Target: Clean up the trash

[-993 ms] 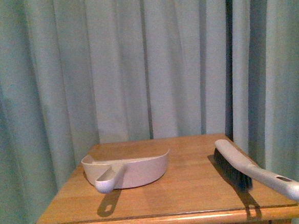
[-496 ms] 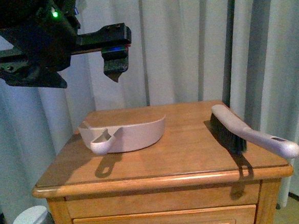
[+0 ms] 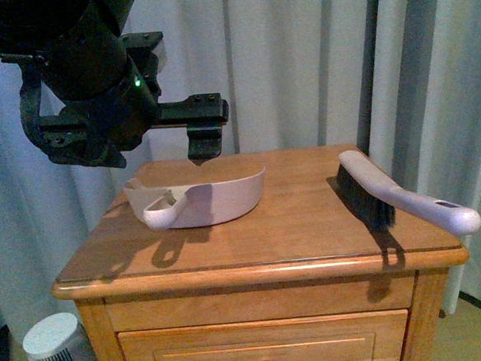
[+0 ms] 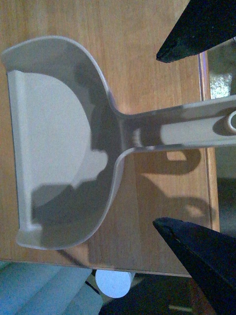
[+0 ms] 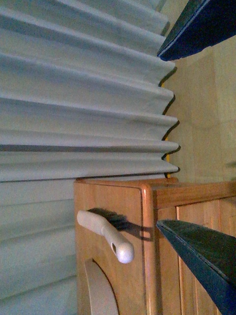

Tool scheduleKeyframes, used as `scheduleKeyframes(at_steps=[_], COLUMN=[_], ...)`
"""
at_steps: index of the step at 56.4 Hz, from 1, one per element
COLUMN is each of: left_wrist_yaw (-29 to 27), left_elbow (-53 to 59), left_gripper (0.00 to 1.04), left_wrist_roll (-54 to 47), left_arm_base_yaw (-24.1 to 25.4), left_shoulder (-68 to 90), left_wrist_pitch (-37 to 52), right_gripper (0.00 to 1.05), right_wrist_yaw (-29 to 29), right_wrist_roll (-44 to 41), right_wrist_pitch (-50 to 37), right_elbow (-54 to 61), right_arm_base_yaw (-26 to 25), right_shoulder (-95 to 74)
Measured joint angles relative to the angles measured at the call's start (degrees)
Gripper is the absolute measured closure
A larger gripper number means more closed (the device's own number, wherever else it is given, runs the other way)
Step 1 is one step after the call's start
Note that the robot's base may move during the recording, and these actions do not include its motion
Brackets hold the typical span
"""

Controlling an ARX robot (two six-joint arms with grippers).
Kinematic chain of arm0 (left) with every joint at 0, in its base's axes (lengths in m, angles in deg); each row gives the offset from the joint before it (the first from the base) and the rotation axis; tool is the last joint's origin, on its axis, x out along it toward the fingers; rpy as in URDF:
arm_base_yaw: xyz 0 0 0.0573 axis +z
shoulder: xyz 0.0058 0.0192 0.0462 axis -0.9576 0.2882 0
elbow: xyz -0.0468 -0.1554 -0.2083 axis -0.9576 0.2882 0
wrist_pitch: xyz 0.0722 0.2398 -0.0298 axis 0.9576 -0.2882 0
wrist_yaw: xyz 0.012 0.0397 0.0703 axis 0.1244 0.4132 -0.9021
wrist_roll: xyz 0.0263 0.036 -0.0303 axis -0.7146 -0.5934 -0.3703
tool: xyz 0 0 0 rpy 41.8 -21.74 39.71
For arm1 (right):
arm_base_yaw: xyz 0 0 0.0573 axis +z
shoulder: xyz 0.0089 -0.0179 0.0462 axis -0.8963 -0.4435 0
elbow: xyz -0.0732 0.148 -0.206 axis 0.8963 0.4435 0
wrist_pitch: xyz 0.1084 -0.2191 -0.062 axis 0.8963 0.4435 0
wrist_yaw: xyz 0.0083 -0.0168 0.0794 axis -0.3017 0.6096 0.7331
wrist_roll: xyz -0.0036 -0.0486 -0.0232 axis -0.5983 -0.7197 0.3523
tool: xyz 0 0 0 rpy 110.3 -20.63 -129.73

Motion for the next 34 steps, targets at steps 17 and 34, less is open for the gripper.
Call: scheduleKeyframes(at_steps=[17, 34], left_wrist_yaw=[-0.22, -0.26], left_elbow=[3.8, 5.42], left_gripper=[0.08, 0.08], left_wrist_roll=[-0.83, -1.53], left_arm_base_yaw=[0.46, 0.11], left_shoulder=[0.11, 0.35], left_wrist_pitch=[1.51, 2.29], right_gripper=[0.07, 0.07], right_wrist_yaw=[0.0, 0.02], right_wrist_roll=[0.0, 0.0], right_wrist_pitch=[0.0, 0.0], right_elbow=[0.0, 0.0], right_arm_base_yaw=[0.0, 0.0], right_shoulder=[0.0, 0.0])
